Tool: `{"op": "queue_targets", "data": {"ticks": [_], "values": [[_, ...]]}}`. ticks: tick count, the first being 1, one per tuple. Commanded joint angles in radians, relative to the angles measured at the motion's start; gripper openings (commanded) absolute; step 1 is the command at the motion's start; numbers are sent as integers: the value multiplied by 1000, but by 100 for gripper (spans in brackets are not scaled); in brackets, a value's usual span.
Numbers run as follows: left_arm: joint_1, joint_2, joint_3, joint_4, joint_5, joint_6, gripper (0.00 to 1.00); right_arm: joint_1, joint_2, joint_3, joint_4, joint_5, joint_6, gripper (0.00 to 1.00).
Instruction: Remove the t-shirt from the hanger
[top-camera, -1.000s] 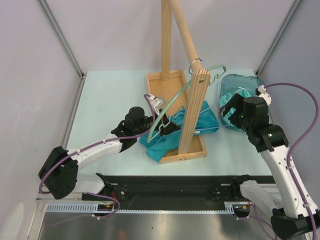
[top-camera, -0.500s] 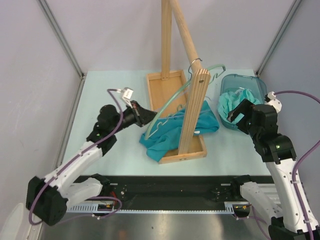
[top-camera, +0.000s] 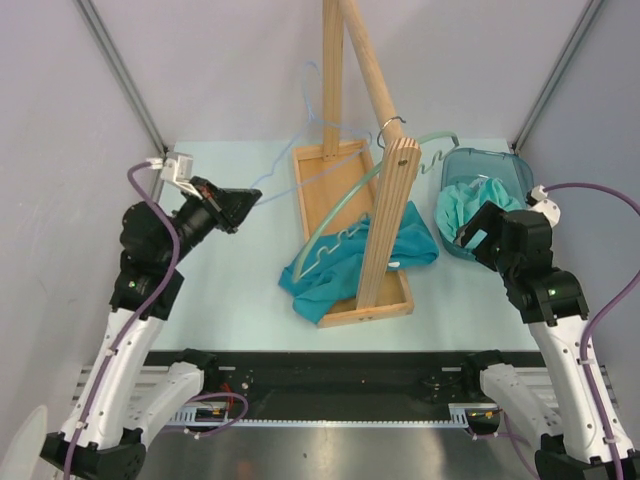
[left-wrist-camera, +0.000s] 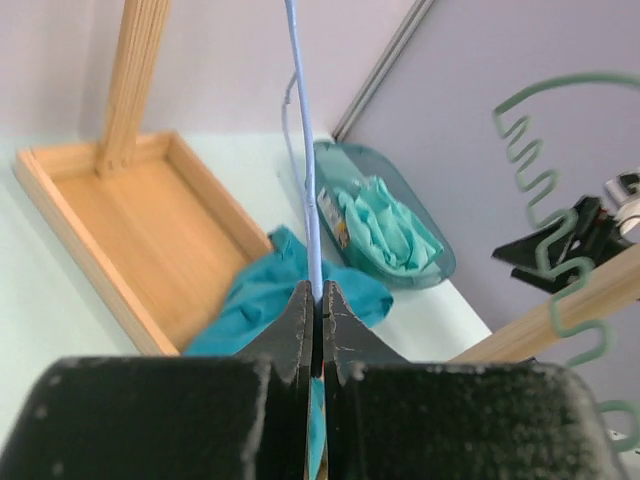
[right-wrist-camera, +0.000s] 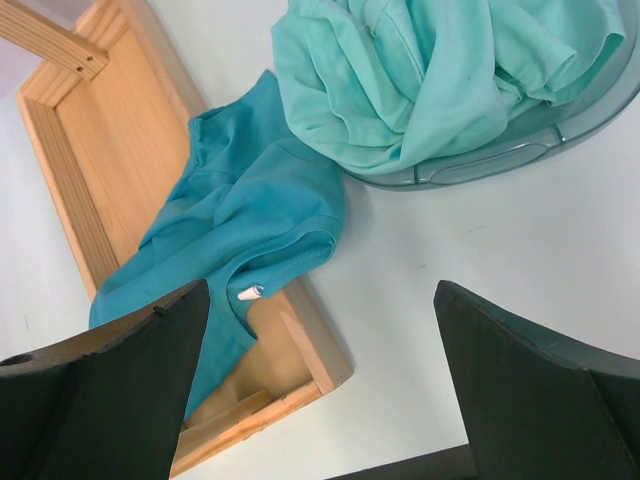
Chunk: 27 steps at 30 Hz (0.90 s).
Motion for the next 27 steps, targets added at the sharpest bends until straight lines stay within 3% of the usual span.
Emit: {"op": "queue_targets", "data": {"ticks": [1, 7, 14, 27], "values": [[8, 25, 164, -58, 24, 114, 0, -7, -5, -12, 32, -18, -32, 100], [8, 53, 268, -25, 103, 82, 0, -7, 13, -42, 58, -60, -39, 99], [0, 109, 267, 103, 277, -4, 0, -7, 84, -87, 115, -146, -42, 100], [-29, 126, 296, 136, 268, -5, 0, -1, 116, -153, 166, -190, -22, 99]]}}
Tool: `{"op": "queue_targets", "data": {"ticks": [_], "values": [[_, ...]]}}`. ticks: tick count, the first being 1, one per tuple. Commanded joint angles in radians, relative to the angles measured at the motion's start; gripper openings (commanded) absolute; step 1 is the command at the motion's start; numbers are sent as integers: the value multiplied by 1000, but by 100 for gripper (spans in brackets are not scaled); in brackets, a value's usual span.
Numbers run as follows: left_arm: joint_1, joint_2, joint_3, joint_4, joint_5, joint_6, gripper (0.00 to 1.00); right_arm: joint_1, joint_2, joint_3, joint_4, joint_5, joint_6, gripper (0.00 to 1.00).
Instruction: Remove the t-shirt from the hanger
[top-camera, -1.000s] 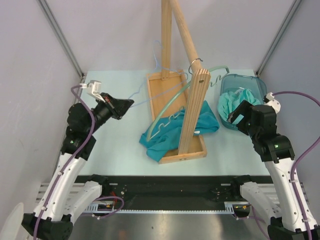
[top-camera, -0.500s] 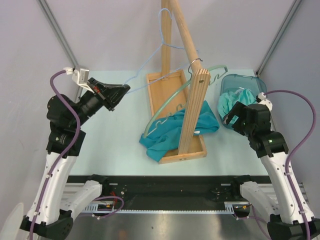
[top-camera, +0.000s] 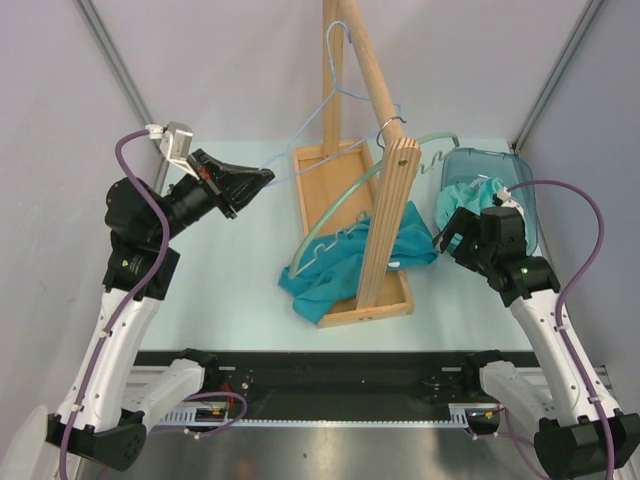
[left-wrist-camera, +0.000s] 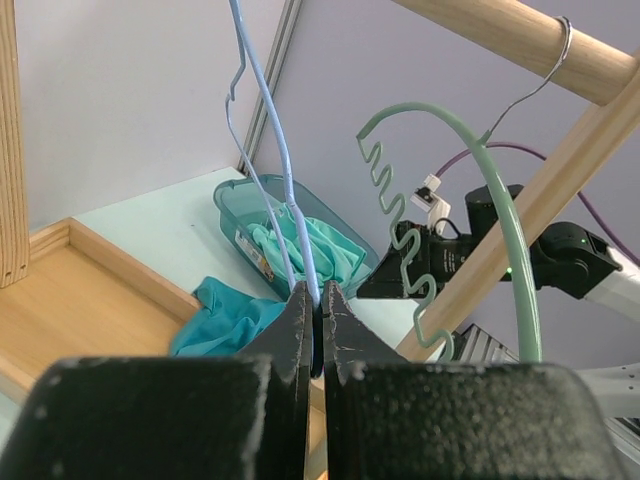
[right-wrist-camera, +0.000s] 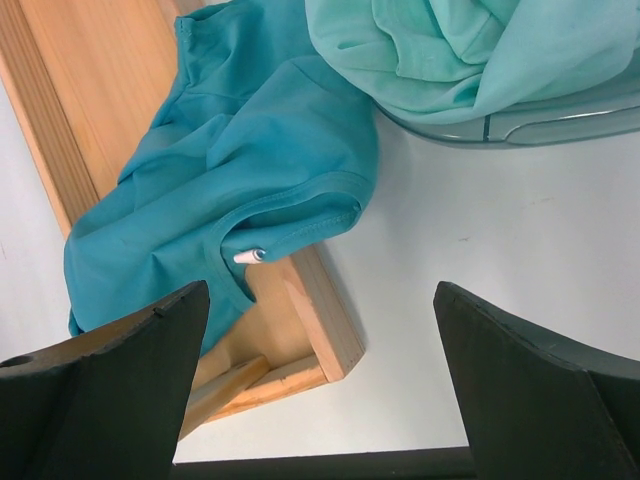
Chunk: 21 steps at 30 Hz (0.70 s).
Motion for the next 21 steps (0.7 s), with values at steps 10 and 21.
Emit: {"op": "queue_targets", "data": {"ticks": [10, 21], "values": [[-20, 12, 65, 92, 34, -67, 0, 28, 40, 1, 63, -9, 18, 99], [-46, 22, 88, 62, 46, -56, 0, 75, 81, -9, 78, 18, 27, 100]]}}
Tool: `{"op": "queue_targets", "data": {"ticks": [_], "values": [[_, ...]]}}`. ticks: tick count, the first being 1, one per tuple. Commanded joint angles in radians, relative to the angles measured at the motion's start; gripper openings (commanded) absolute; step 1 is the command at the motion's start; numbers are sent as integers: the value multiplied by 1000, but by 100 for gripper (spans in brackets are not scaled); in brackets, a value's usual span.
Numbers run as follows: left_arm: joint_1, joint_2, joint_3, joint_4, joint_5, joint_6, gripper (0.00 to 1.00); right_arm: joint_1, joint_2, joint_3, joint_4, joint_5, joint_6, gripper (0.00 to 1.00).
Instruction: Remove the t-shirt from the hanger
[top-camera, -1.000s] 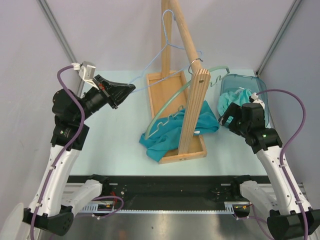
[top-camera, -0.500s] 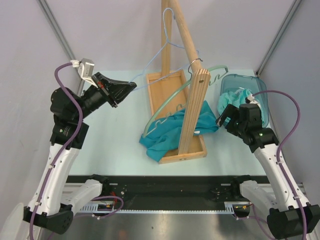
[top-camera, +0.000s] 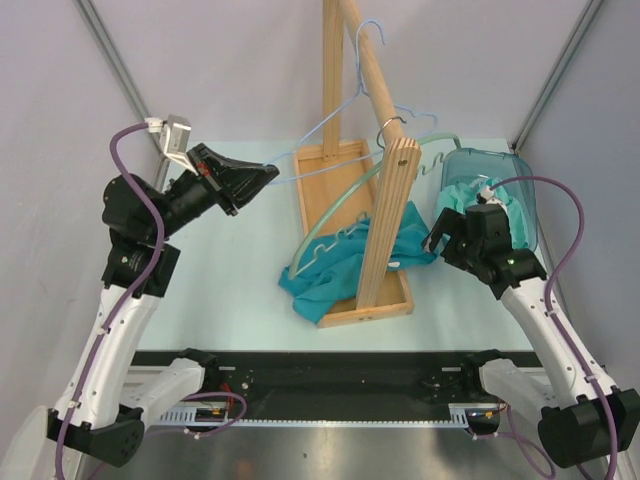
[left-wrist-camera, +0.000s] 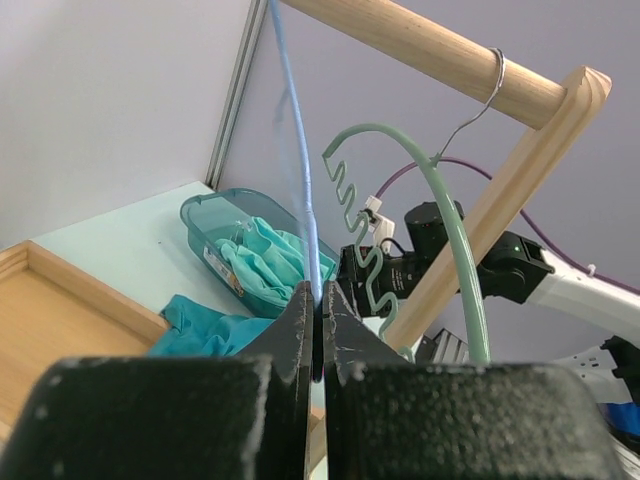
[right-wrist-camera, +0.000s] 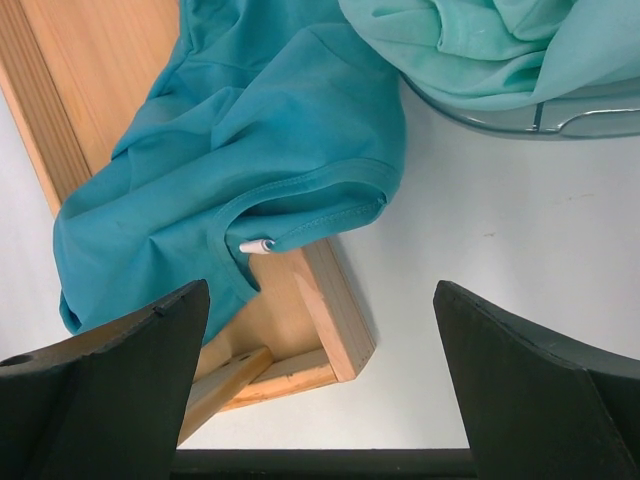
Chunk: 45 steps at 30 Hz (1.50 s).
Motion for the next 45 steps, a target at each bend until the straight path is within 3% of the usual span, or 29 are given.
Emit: {"op": "queue_targets", "data": {"ticks": [1, 10, 11, 13, 14, 17, 21, 22, 29, 33, 37, 43, 45], "values": [[-22, -5, 20, 27, 25, 0, 0, 21, 11, 2, 37, 25, 14, 99], [-26, -60, -108, -71, -38, 46, 3, 36, 43, -92, 150, -33, 100, 100], [-26, -60, -109, -105, -57, 53, 15, 42, 45, -110, 204, -56, 118, 100], [-26, -62, -106, -134, -99, 67, 27, 70, 57, -156, 261, -63, 175, 99], [-26, -60, -108, -156, -107, 69, 40, 80, 75, -167, 304, -53, 191, 100], [-26, -79, -120, -182, -133, 78, 59, 100, 138, -202, 371, -38, 246, 100], [-26, -119, -161, -252, -229, 136, 67, 103, 195, -265, 480, -41, 313, 100], [-25, -126, -183, -274, -307, 142, 70, 105, 200, -285, 537, -38, 347, 100], [-25, -169, -393, -365, -617, 104, 80, 107, 252, -364, 749, -1, 418, 100], [-25, -174, -555, -303, -589, 29, 81, 108, 342, -344, 813, -23, 433, 98], [-25, -151, -608, -245, -518, 0, 80, 125, 442, -292, 859, -46, 421, 92], [-25, -149, -613, -233, -481, 6, 80, 133, 430, -290, 893, 32, 407, 73], [-25, -154, -616, -237, -481, 9, 80, 128, 407, -293, 908, 39, 390, 58]]}}
